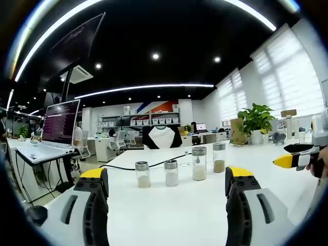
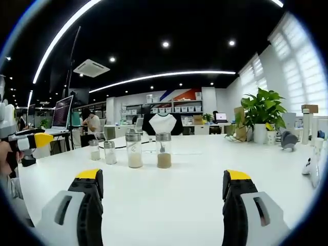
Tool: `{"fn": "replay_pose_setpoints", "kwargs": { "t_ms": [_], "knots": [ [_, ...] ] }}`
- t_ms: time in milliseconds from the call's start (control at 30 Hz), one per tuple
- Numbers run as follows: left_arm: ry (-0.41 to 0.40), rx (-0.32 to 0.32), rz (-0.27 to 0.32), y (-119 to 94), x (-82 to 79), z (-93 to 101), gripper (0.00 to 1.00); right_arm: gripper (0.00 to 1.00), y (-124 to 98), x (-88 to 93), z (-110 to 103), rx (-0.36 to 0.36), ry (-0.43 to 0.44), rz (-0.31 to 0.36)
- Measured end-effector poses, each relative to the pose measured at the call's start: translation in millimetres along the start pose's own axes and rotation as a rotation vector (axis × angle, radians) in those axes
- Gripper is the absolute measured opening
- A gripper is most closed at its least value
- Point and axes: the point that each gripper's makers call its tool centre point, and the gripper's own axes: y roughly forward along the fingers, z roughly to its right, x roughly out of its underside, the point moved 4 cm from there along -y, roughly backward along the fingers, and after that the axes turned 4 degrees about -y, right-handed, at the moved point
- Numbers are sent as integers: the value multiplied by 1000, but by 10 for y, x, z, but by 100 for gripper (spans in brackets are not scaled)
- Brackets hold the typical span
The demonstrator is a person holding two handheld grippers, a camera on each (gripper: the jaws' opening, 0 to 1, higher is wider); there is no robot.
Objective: Rotate the seasoning bottle until the label or dispensing opening points toward the visible target arrow and the bottle remains upright within the marked orientation range
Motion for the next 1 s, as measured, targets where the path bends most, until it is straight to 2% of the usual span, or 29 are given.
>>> {"fn": "replay_pose_setpoints", "kwargs": {
  "t_ms": [333, 367, 400, 433, 500, 600, 733, 867, 1000],
  "knots": [
    [-3, -3, -4, -12, 4, -9, 100, 99, -5, 1, 5, 3, 1, -3],
    [-28, -6, -15, -14, 19, -13, 100, 99, -5, 0, 5, 3, 2, -3],
    [-106, -7, -12, -10, 21, -11, 100, 99, -6, -3, 6, 6, 4, -4],
    [-115, -4, -6, -7, 13, -13, 100, 99, -5, -8, 6, 7, 6, -2],
    [-54, -12, -14, -8, 20, -23, 100, 99, 2, -19, 3, 3, 6, 0],
    [-72, 2, -5, -4, -1, 29, 100, 99, 22, -54, -9, -7, 7, -9],
    [-35, 13, -7, 4, -11, 76, 100, 99, 58, -102, -46, -18, 7, -24],
    [-19, 18, -10, 10, -6, 73, 100, 99, 120, -199, -78, -32, 1, -16],
    [-37, 14, -12, 0, 6, 60, 100, 99, 207, -292, -129, -52, -14, -7]
  ]
}}
